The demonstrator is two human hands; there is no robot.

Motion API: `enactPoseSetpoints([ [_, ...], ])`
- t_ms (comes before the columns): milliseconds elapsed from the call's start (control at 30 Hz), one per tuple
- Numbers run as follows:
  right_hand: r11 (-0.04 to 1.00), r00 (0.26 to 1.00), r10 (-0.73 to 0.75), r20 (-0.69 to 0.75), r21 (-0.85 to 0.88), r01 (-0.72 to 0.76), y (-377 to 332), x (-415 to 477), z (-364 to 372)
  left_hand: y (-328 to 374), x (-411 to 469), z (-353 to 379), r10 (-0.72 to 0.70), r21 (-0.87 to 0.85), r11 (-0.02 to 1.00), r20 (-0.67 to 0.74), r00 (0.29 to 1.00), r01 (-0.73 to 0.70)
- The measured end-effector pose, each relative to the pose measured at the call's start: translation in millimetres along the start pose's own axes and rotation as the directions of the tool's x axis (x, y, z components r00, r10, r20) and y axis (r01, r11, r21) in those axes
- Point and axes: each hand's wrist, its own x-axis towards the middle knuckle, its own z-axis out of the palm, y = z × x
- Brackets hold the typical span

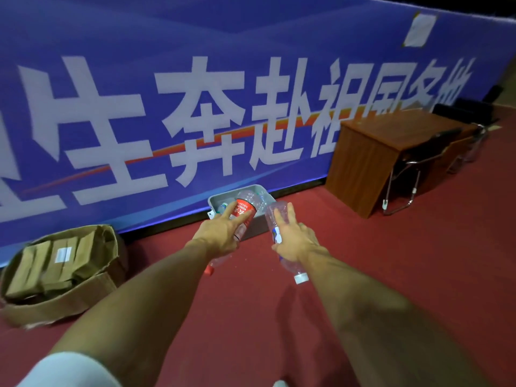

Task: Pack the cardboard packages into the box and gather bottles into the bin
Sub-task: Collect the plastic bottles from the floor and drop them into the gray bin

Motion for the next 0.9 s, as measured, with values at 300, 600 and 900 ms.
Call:
enactPoseSetpoints([
  [300,0.993,0.993,-0.118,0.017,0.012,0.118,36.5,200.5,-46.7,-39.8,162.3,-20.7,-0.114,-0.023,0.993,0.016,0.993,0.114],
  [600,0.991,0.991,-0.136,0.007,0.017,0.136,5.0,360.8,-48.2,-121.0,284.5,-24.1,-0.245,-0.038,0.968,0.070,0.967,0.248],
  [900,0.992,0.991,-0.124,0.044,0.022,0.123,-51.7,528.4,-55.8,-252.5,431.1,-26.7,-0.205,-0.076,0.975,0.050,0.977,0.209],
])
